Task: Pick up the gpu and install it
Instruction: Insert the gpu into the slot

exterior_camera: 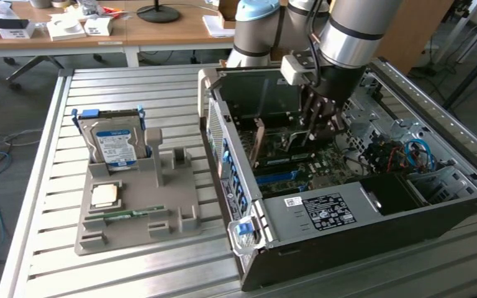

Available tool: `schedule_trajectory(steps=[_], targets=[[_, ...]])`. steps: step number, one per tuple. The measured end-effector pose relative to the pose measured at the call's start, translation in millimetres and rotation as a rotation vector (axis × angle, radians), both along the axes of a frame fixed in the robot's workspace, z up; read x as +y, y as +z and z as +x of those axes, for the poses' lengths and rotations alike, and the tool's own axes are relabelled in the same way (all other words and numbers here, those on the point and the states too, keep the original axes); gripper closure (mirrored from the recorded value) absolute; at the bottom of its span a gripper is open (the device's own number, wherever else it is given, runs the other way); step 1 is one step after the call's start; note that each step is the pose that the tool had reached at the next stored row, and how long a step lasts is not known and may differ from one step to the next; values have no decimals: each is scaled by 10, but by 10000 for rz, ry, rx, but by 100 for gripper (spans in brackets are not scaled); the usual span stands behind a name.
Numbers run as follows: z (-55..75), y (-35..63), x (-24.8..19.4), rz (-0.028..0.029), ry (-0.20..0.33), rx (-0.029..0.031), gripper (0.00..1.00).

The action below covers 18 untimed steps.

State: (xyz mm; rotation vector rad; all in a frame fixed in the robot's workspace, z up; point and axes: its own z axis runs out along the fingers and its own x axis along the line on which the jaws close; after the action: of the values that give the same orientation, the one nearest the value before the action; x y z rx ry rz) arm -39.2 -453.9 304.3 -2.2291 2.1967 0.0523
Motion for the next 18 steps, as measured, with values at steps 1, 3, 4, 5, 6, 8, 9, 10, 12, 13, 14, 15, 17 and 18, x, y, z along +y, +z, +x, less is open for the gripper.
schedule_trajectory(steps=[1, 3, 4, 5, 6, 8, 9, 10, 12, 13, 14, 15, 17, 18], targets=[[-1, -14, 0, 5, -1, -4, 74], [-2, -41, 0, 7, -3, -10, 74], [-3, -50, 0, 7, -4, -10, 74], [-4, -57, 0, 7, -5, -10, 74], [-5, -61, 0, 7, -6, -11, 74], [-5, -64, 0, 4, -6, -10, 74], [-5, -66, -1, 5, -6, -11, 74], [-6, -68, -2, 8, -7, -11, 74], [-6, -70, -7, 9, -9, -12, 74], [-6, -74, -8, 9, -8, -11, 74], [-6, -79, -10, 6, -7, -11, 74], [-7, -87, -11, 7, -7, -11, 74], [-8, -96, -14, 5, -7, -10, 74], [-10, -102, -16, 6, -9, -11, 74]])
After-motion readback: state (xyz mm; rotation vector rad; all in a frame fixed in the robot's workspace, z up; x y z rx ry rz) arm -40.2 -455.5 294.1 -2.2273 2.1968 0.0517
